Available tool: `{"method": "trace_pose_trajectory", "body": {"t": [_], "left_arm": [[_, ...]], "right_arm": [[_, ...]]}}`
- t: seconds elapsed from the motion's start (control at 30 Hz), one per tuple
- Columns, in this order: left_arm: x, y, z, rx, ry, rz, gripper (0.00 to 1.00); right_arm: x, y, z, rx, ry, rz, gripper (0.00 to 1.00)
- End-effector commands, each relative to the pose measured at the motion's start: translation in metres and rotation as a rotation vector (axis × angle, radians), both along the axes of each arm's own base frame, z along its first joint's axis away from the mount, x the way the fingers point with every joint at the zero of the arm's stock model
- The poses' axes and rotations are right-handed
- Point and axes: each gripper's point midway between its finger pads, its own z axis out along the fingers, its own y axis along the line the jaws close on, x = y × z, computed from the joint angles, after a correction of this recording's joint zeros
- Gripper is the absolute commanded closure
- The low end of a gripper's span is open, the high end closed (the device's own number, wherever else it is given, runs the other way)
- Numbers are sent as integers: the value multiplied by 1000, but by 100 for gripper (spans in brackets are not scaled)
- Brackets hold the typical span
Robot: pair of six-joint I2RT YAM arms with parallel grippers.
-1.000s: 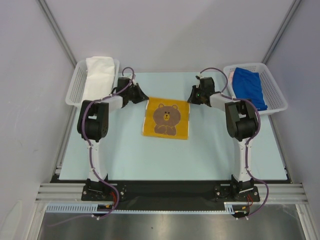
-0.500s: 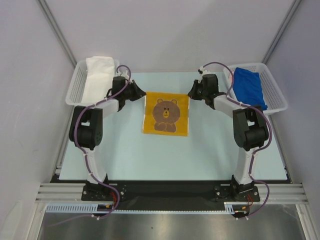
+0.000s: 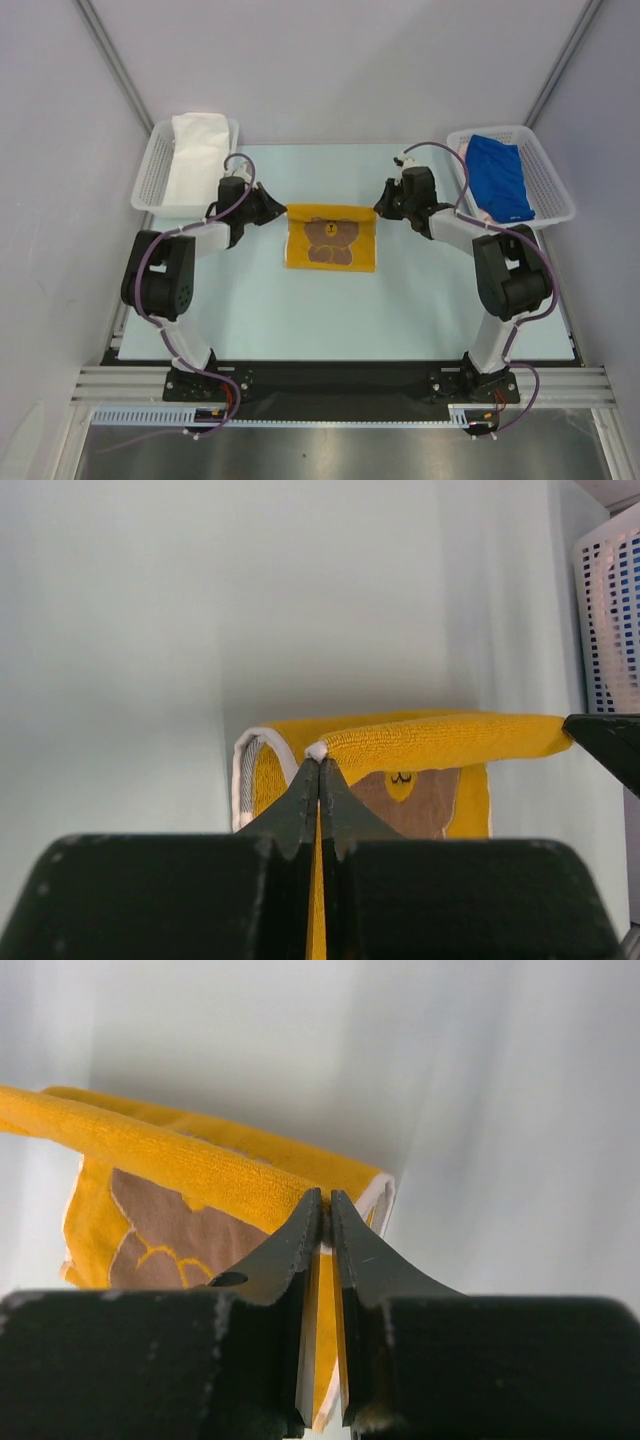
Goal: Fold and stack the towels
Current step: Fold the towel
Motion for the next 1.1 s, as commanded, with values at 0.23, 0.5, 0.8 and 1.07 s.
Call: {"method": "trace_pose_trajectory", "body": {"t": [0.23,0.5,0.8,1.07], "left_arm": [[-28,-1,26,-42,-91,45,99],[-57,2,2,-40,-71,66,99],[-76,12,8,-22,-91,119,59],[-78,19,63,31,-147,194,55]], "right_arm": [[-26,2,25,22,-70,-51,89],[-55,-1,9,28,-46,-59,89],[-84,-5,7,71,-26,-61,67],[-82,-14,20,63,25,-125,66]]}}
